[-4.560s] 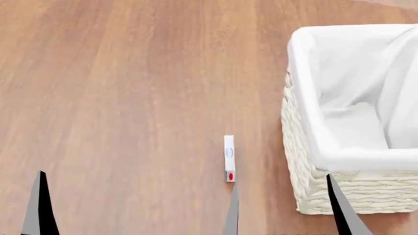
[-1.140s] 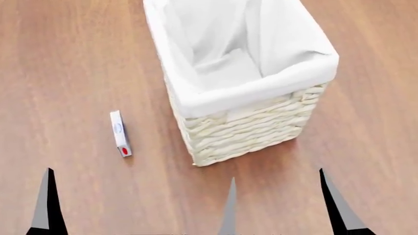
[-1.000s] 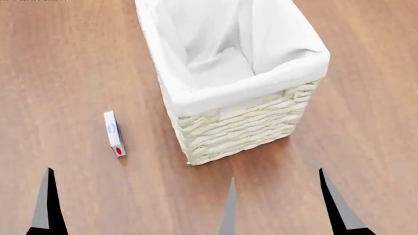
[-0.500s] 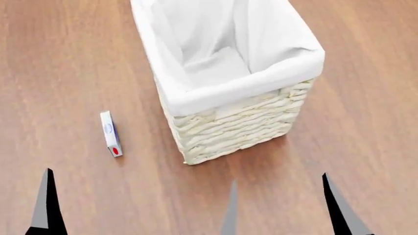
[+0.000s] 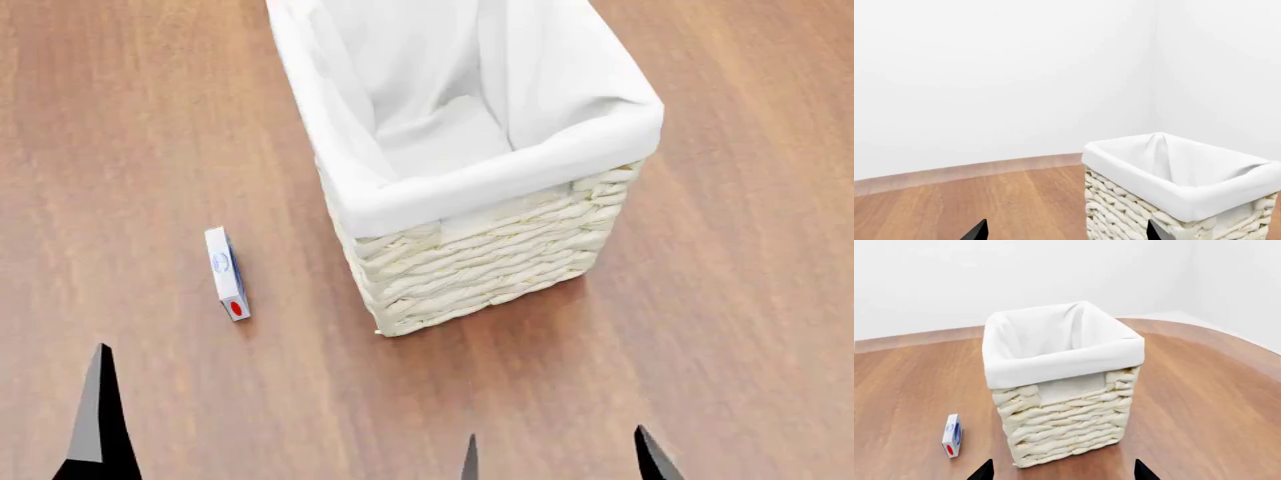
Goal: Pick up the alphabet soup and the cream cheese box, and put them in the basket.
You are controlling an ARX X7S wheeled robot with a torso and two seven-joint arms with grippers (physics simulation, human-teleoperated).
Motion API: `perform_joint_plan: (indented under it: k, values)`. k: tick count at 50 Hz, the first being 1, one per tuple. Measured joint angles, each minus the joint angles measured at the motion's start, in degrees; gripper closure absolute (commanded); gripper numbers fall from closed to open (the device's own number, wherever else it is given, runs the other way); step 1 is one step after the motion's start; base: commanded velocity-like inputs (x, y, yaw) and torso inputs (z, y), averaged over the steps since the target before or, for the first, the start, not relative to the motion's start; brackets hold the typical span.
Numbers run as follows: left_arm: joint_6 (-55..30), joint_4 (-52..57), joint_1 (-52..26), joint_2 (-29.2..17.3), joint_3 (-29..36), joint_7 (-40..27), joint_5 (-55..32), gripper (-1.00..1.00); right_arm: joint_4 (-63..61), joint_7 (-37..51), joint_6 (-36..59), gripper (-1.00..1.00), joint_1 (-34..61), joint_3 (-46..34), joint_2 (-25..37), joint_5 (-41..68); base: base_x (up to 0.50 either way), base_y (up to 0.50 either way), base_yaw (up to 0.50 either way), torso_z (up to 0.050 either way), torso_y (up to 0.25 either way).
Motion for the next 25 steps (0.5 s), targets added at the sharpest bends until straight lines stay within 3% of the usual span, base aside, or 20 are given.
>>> perform_joint_plan:
  k: [25]
  values:
    - [0.4, -1.22, -0.56, -0.06, 0.92, 0.09, -0.23, -1.0, 3.39, 0.11, -2.74, -1.0, -2.54, -3.33, 0.9, 3.16, 0.0, 0.0, 0.0, 0.0, 0.0]
